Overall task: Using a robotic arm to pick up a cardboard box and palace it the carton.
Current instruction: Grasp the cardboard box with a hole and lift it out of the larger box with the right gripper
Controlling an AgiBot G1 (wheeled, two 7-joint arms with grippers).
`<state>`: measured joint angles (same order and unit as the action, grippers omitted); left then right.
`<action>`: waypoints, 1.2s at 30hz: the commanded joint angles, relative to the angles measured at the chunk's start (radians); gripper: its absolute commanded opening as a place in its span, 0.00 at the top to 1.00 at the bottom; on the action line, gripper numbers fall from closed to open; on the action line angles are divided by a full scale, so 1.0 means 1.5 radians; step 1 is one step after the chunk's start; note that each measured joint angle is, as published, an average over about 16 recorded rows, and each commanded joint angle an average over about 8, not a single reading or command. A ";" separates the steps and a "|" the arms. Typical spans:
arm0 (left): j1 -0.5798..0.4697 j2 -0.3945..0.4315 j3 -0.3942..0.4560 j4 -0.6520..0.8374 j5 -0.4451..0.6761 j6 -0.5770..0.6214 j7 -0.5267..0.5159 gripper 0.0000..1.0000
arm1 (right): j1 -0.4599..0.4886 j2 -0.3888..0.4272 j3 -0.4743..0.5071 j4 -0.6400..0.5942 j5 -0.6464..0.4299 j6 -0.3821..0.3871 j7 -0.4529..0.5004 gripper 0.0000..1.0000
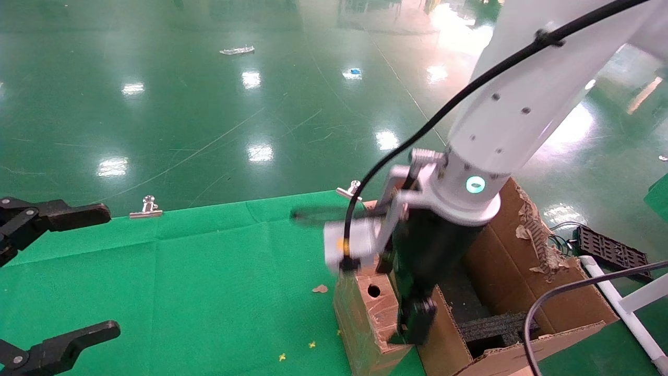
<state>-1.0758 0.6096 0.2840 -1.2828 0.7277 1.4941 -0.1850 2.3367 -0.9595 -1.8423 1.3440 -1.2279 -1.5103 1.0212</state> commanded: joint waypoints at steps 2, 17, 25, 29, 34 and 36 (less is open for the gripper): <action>0.000 0.000 0.000 0.000 0.000 0.000 0.000 0.00 | 0.013 0.006 -0.017 -0.004 -0.011 0.019 0.101 0.00; 0.000 0.000 0.001 0.000 -0.001 0.000 0.000 0.00 | -0.060 0.054 -0.035 -0.061 0.069 0.083 0.337 0.00; 0.000 -0.001 0.001 0.000 -0.001 -0.001 0.001 0.00 | -0.076 0.038 -0.046 -0.063 0.044 0.103 0.350 0.62; 0.000 -0.001 0.001 0.000 -0.001 -0.001 0.001 0.04 | -0.073 0.032 -0.051 -0.048 0.027 0.111 0.363 0.99; 0.000 -0.001 0.002 0.000 -0.001 -0.001 0.001 0.33 | -0.070 0.031 -0.055 -0.030 0.014 0.117 0.378 1.00; 0.000 -0.001 0.002 0.000 -0.001 -0.001 0.001 0.49 | -0.070 0.031 -0.056 -0.026 0.011 0.119 0.383 1.00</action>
<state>-1.0763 0.6085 0.2866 -1.2828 0.7259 1.4930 -0.1838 2.2300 -0.9121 -1.9263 1.3010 -1.2092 -1.3338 1.5910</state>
